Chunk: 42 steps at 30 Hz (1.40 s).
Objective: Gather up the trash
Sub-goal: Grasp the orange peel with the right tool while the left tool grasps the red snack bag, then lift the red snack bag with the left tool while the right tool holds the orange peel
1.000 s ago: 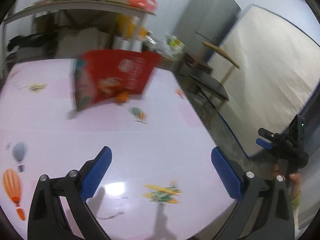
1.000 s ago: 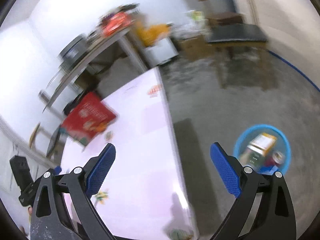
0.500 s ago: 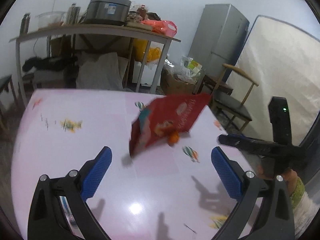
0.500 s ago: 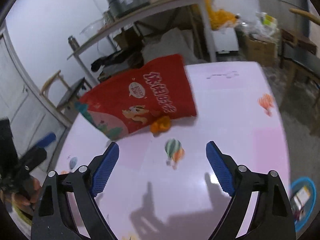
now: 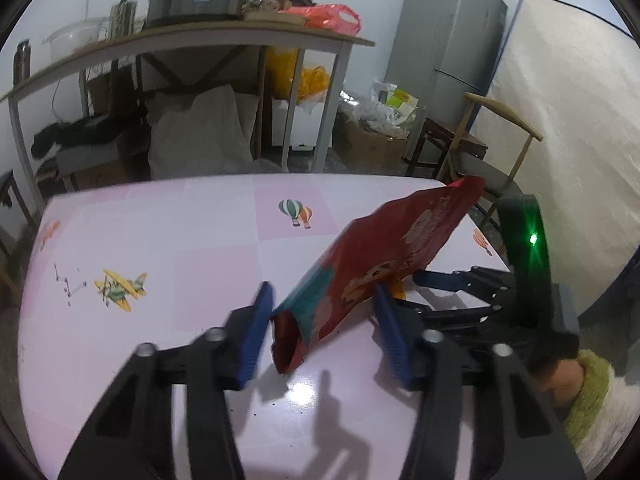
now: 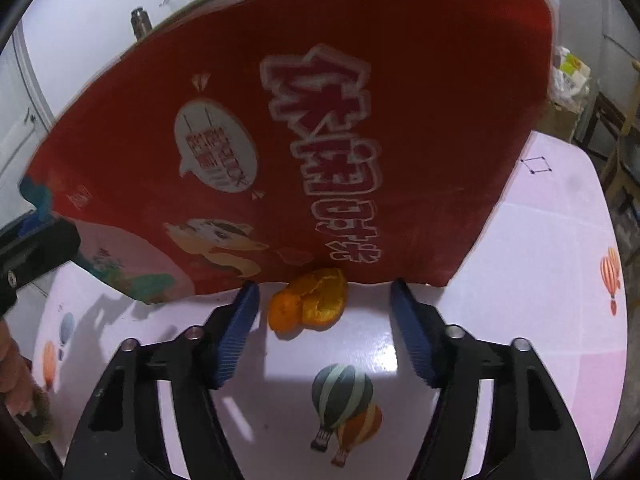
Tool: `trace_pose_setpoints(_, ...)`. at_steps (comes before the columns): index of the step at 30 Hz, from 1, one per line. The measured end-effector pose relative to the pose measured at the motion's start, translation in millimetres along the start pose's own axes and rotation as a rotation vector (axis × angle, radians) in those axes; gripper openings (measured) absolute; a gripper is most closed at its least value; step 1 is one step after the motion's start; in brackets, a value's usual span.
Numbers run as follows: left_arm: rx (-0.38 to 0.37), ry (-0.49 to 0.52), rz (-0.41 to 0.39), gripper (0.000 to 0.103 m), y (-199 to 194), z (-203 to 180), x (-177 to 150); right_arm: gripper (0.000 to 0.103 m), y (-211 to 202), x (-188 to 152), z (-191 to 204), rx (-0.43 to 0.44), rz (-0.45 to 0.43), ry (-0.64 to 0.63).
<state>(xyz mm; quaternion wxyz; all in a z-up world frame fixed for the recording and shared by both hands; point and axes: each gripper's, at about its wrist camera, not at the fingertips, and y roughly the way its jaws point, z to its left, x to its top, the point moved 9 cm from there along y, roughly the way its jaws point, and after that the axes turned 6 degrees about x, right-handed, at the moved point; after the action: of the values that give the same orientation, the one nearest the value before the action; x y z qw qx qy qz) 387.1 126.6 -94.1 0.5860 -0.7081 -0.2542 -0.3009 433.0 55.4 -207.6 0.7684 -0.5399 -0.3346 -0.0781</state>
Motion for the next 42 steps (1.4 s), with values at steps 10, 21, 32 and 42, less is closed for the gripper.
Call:
trace_pose_setpoints(10,-0.128,-0.22,0.097,0.007,-7.0,12.1,-9.2,0.016,-19.3,-8.1,7.1,0.018,-0.002,0.029)
trace_pose_setpoints(21,-0.279,-0.511,0.237,0.006,-62.6,7.5,-89.3,0.014,-96.2,-67.2,51.8,0.079,-0.014,0.071)
trace_pose_setpoints(32,-0.259,-0.541,0.404,0.046,-133.5,-12.6,-215.6,0.014,-103.5,-107.0,90.6,0.164,0.066,0.079)
trace_pose_setpoints(42,-0.171,-0.399,0.283,0.061,-169.5,10.4,-200.8,0.014,-115.8,-119.3,78.8,0.178,0.055,0.144)
